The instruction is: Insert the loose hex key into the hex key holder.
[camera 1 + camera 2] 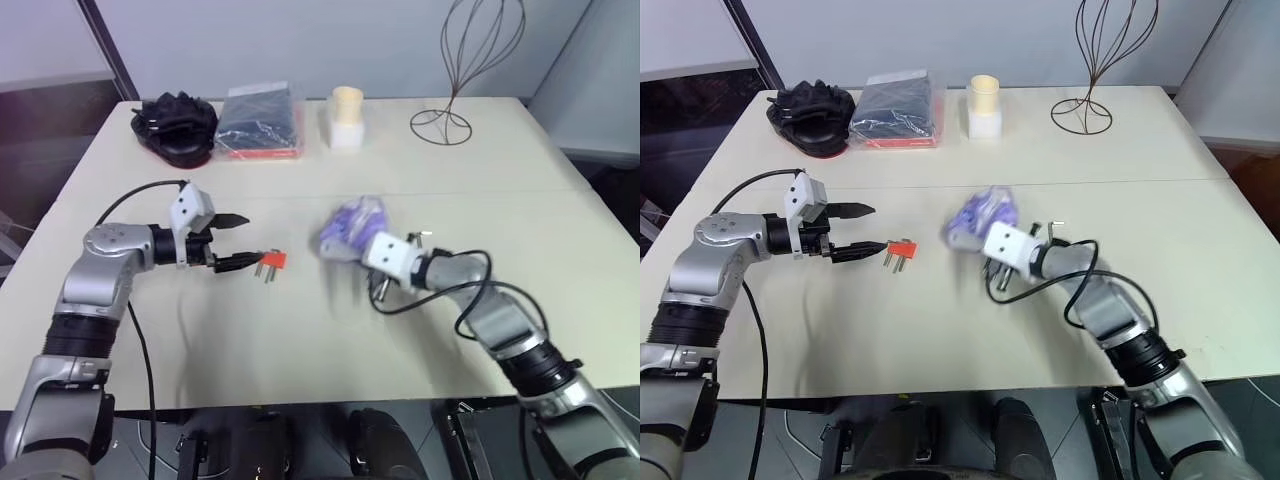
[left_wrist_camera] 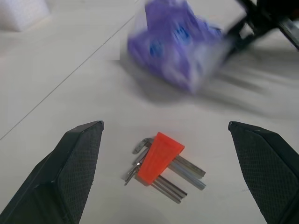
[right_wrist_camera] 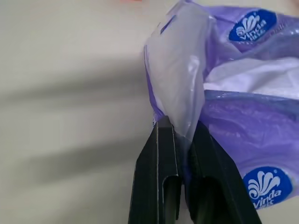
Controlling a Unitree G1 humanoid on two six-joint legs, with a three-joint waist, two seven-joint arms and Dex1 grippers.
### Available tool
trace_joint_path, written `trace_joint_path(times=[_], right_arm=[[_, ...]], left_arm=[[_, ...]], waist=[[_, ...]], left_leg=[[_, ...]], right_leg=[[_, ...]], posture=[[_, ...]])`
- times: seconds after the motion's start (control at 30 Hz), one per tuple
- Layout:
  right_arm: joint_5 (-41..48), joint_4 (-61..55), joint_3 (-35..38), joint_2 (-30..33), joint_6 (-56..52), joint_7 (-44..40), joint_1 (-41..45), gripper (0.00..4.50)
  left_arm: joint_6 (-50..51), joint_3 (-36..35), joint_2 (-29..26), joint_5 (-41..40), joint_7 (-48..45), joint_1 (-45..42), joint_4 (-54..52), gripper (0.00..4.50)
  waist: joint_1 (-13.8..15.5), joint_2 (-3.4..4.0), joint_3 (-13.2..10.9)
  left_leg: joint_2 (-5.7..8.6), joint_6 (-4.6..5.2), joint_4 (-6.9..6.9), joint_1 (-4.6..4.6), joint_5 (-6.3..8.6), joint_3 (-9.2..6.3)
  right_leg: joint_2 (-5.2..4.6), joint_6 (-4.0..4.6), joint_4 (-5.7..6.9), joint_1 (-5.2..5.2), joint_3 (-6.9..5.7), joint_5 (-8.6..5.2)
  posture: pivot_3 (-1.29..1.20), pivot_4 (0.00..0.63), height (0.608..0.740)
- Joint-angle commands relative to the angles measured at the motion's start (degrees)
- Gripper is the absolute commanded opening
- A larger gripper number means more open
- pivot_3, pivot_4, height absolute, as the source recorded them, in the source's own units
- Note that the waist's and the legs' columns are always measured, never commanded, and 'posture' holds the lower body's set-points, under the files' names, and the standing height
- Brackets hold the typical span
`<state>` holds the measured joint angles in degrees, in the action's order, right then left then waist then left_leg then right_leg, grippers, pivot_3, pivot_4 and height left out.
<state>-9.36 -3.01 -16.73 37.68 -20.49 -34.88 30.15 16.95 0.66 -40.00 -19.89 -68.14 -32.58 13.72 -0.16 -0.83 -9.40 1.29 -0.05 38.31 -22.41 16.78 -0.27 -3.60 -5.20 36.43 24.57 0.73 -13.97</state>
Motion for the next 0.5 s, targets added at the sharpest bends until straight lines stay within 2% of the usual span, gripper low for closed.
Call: trace_joint_path(times=[0.03, 0.23, 0.4, 0.5], right_arm=[[-4.43, 4.12, 9.52, 5.37, 0.95, 7.77, 2.48, 0.04], [-5.75, 14.63, 15.81, 11.35, 3.11, 11.16, 0.11, 0.04], [-10.15, 19.67, 14.38, 13.66, 0.39, 13.77, -0.25, 0.04], [-11.0, 20.19, 14.02, 12.77, -1.65, 14.32, -0.41, 0.04]], left_arm=[[-0.01, -1.68, 0.5, -1.34, 0.48, 0.11, -2.43, 4.5], [-0.27, -1.16, 1.68, -1.4, 1.05, 0.43, -2.86, 4.5], [-0.11, -1.09, 2.56, -1.48, 1.43, 0.71, -3.44, 4.5], [0.15, -1.21, 2.81, -1.61, 1.8, 1.2, -4.21, 4.5]], waist=[[0.43, 0.0, 0.0], [0.42, 0.0, 0.0], [0.02, 0.03, 0.01], [-0.63, 0.03, 0.01]], left_leg=[[0.02, 0.0, 0.0, 0.0, 0.0, 0.0], [-0.03, 0.0, -0.1, 0.0, 0.0, 0.01], [-0.03, 0.01, -0.09, 0.0, 0.0, 0.09], [-0.06, 0.01, -0.1, 0.0, 0.0, 0.07]], right_leg=[[-0.02, 0.0, 0.0, 0.0, 0.0, 0.0], [0.02, 0.01, -0.1, 0.0, 0.04, 0.0], [0.03, 0.0, -0.08, 0.0, 0.07, 0.0], [0.04, 0.0, -0.07, 0.0, 0.1, 0.0]], posture=[[0.0, 0.15, 0.74], [0.0, 0.15, 0.74], [0.0, 0.15, 0.74], [0.0, 0.15, 0.74]])
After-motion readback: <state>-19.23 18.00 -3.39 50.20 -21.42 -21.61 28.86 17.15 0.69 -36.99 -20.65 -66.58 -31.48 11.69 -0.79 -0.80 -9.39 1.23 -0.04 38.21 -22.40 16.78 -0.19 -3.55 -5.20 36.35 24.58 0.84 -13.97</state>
